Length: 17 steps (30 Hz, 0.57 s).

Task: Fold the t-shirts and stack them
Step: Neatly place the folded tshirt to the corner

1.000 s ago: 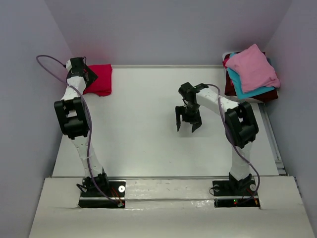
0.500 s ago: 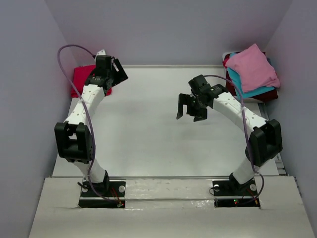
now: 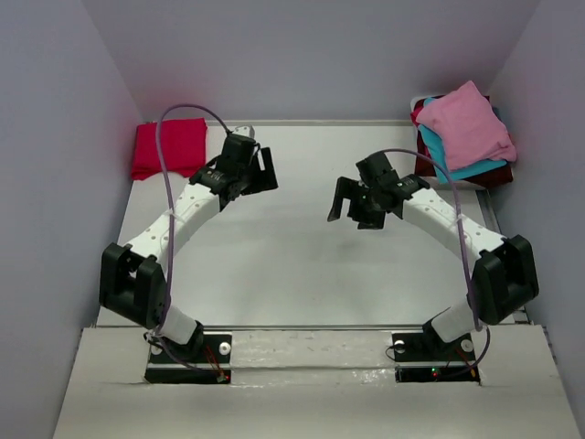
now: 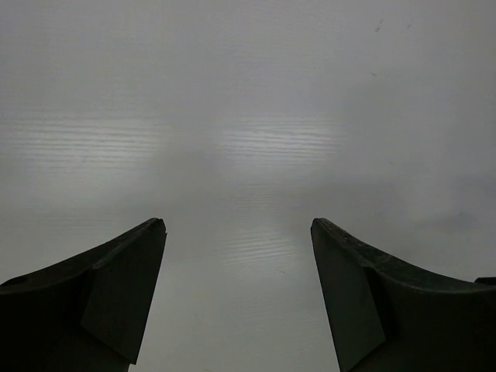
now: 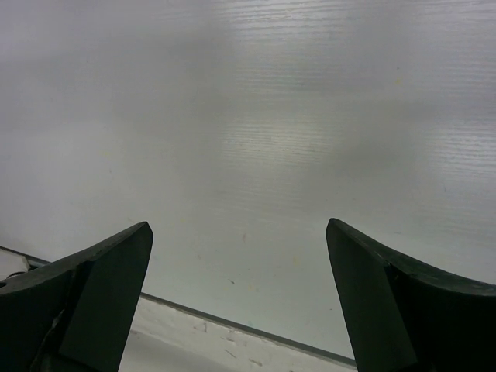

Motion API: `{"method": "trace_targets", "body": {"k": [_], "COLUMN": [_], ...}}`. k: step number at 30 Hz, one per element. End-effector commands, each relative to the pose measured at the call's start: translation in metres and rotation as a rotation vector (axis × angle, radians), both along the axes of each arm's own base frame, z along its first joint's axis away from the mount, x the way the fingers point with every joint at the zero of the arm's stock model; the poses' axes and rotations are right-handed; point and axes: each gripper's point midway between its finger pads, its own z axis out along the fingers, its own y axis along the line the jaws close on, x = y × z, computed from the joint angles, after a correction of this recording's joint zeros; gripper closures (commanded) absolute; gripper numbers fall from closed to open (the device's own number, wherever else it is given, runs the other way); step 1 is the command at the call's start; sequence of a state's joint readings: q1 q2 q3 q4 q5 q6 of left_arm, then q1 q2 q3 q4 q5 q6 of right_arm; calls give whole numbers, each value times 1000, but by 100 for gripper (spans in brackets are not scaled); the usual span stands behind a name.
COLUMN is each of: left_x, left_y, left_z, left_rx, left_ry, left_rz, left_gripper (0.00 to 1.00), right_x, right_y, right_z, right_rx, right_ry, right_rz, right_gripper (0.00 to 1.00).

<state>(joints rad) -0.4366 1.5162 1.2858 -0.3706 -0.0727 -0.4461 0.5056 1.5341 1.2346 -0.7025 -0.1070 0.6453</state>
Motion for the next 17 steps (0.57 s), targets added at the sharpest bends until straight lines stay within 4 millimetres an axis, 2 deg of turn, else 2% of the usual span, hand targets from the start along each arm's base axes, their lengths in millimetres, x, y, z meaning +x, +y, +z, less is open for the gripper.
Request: {"method": "trace_targets", "body": {"k": [1, 4, 8, 12, 17], "left_x": [-18, -27, -36, -36, -32], "left_y": [-31, -51, -75, -93, -104], "left_z": [7, -8, -18, -18, -19], "left_rx": [-21, -20, -19, -10, -7], "left_ry": [-55, -21, 5, 10, 18], "left_rz": [-93, -136, -192, -223, -243], "left_gripper": [13, 13, 13, 13, 13], "right_x": [11, 12, 15, 16, 21], "right_y": [3, 0, -3, -5, -9], "right_z": [20, 25, 32, 34, 40], "right_rx": [42, 40, 49, 45, 35], "right_ry": [-115, -141, -171, -183, -196], "right_rz": [-39, -45, -52, -54, -64], "right_gripper": [0, 0, 0, 0, 0]}}
